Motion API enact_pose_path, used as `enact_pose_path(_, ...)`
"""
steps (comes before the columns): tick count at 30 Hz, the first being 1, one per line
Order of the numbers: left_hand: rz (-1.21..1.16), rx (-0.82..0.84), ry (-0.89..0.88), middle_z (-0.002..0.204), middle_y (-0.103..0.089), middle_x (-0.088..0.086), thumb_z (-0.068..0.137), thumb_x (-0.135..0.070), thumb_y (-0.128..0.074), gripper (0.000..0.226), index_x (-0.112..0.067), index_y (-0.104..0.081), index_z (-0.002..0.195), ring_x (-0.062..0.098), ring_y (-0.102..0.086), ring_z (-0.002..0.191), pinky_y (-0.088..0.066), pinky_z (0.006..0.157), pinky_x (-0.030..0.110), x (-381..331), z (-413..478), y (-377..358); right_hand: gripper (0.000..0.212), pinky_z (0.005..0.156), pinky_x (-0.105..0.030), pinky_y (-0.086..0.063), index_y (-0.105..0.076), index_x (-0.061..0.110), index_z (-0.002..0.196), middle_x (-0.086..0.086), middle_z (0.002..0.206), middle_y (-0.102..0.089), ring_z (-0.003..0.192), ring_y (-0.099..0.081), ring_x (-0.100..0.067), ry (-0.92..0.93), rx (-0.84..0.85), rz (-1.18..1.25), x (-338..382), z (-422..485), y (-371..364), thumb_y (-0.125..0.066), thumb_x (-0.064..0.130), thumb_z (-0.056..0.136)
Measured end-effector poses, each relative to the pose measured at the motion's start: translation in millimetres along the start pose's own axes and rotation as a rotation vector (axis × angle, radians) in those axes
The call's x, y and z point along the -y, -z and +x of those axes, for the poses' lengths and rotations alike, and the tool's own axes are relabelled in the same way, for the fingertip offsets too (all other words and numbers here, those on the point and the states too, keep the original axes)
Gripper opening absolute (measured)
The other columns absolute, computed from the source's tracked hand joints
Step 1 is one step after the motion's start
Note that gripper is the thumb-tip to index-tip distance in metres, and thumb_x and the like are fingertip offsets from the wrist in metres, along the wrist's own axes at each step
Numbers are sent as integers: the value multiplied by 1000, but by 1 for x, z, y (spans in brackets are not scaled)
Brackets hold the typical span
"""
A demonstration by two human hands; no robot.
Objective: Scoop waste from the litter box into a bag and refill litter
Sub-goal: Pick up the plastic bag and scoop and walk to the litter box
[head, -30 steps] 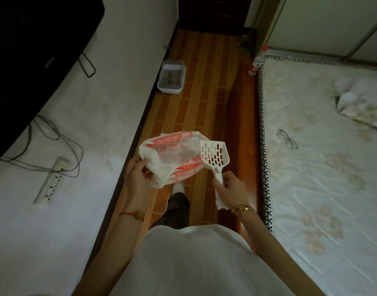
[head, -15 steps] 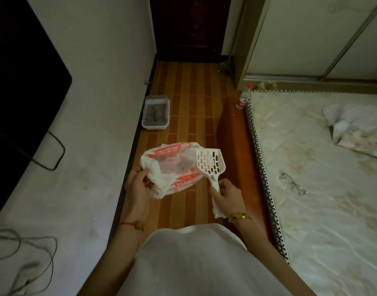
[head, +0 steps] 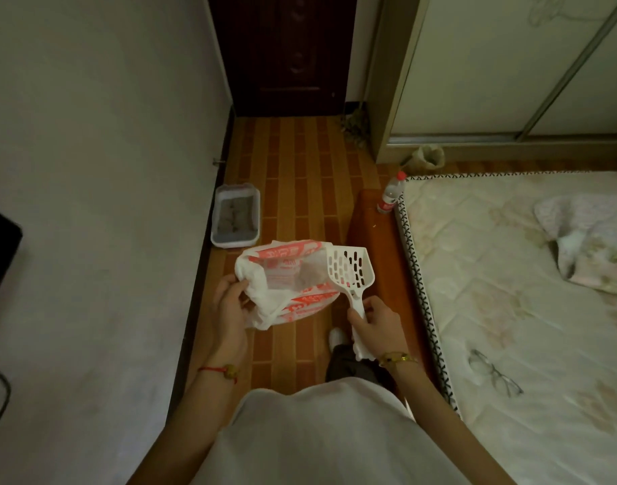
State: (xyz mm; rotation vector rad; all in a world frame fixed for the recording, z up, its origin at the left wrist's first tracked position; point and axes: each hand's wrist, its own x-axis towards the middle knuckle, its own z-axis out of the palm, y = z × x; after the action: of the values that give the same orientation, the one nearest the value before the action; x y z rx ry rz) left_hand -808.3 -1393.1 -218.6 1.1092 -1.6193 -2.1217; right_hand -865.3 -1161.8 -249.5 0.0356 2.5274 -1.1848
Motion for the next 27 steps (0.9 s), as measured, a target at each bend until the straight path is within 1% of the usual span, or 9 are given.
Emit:
enact_pose_path(3, -60, -34, 19, 101, -71, 2, 96, -14, -54, 14, -21, -66, 100, 21, -68, 94, -52, 68, 31, -17, 35, -44, 23, 58, -29, -51, -56, 15, 86, 4, 72, -65, 65, -63, -15, 15, 22, -26, 9, 62, 21, -61, 37, 86)
enact_pose_path(5, -81, -52, 19, 106, -70, 8, 95, -12, -54, 14, -17, -66, 101, 26, -67, 98, -52, 71, 33, -29, 59, -72, 22, 59, -32, -54, -56, 15, 86, 2, 73, -66, 65, -65, -16, 31, 47, -38, 17, 101, 35, -61, 36, 85)
enact_pose_path(10, -150, -128, 31, 114, -65, 19, 93, -4, -52, 19, -4, -61, 109, 32, -63, 102, -52, 72, 34, -47, 115, -126, 20, 53, -23, -44, -54, 16, 86, 2, 72, -66, 64, -63, -13, 102, 101, -135, 41, 189, 67, -59, 36, 87)
enact_pose_path(12, -173, -159, 32, 109, -64, 19, 93, -1, -51, 13, -6, -61, 100, 33, -61, 100, -50, 71, 33, -54, 134, -141, 20, 54, -24, -46, -54, 16, 86, 3, 72, -66, 64, -63, -13, 120, 120, -147, 50, 216, 72, -59, 35, 87)
enact_pose_path(15, -214, -177, 82, 91, -61, 5, 97, -2, -47, 20, -17, -57, 89, 17, -60, 83, -49, 73, 26, -68, 159, -162, 20, 57, -30, -51, -54, 16, 85, 3, 69, -65, 63, -64, -14, 129, 142, -141, 60, 253, 73, -60, 35, 86)
enact_pose_path(17, -237, -181, 106, 88, -59, 1, 98, -3, -46, 21, -19, -56, 88, 13, -57, 80, -48, 74, 24, -75, 178, -172, 21, 55, -27, -48, -55, 14, 85, 5, 68, -63, 62, -63, -13, 139, 168, -150, 67, 276, 71, -61, 34, 86)
enact_pose_path(21, -248, -252, 114, 88, -57, 7, 97, 3, -43, 20, -9, -55, 86, 27, -56, 88, -45, 74, 31, -84, 225, -181, 19, 54, -23, -45, -56, 13, 88, 3, 72, -64, 64, -62, -12, 144, 216, -170, 85, 322, 63, -61, 32, 87)
enact_pose_path(24, -262, -267, 115, 87, -56, 9, 98, 5, -40, 20, -6, -54, 90, 22, -55, 80, -45, 78, 35, -96, 267, -185, 21, 53, -21, -45, -56, 13, 89, 0, 76, -66, 65, -63, -14, 148, 238, -172, 107, 367, 50, -60, 33, 88)
enact_pose_path(27, -231, -278, 72, 89, -58, 7, 98, 2, -44, 22, -14, -56, 89, 23, -58, 82, -47, 77, 31, -115, 310, -186, 22, 55, -21, -48, -55, 13, 91, 0, 78, -65, 64, -63, -11, 181, 267, -196, 138, 414, 32, -58, 35, 90)
